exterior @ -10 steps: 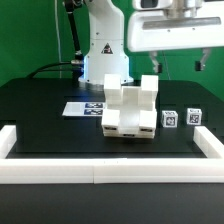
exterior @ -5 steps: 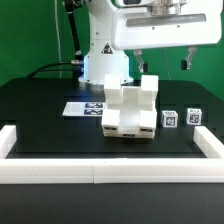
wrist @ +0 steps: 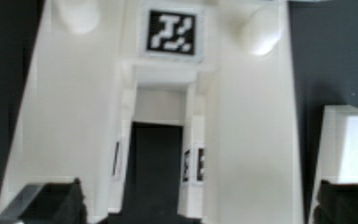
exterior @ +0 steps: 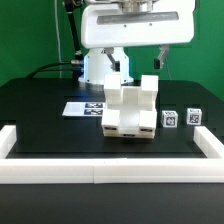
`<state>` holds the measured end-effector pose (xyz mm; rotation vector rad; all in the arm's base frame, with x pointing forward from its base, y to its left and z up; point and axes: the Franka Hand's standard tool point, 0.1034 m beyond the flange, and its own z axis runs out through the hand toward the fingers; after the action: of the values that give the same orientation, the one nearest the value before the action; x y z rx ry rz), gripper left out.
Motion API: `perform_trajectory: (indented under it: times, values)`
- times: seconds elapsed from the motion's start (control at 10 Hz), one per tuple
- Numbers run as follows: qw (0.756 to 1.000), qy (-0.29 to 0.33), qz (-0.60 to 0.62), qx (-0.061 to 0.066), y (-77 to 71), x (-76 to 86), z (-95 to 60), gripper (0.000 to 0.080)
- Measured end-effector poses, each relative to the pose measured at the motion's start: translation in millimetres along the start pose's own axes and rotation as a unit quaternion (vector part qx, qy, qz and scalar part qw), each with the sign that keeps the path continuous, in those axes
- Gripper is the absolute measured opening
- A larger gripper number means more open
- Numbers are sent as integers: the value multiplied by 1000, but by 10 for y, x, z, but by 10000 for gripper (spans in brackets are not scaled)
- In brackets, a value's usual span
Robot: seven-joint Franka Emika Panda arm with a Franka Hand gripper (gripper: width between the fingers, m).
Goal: Assemble chair
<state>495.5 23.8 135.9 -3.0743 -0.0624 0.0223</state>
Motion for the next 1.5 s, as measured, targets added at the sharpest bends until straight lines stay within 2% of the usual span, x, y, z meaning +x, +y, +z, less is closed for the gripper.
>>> perform_trajectory:
  times: [0.4, 0.9, 1.5]
  values:
    - [1000, -2, 0, -1, 11, -8, 20, 649]
    - [1000, 8, 6, -9, 109, 124, 64, 649]
    - [1000, 3, 5, -21, 179, 153, 278, 649]
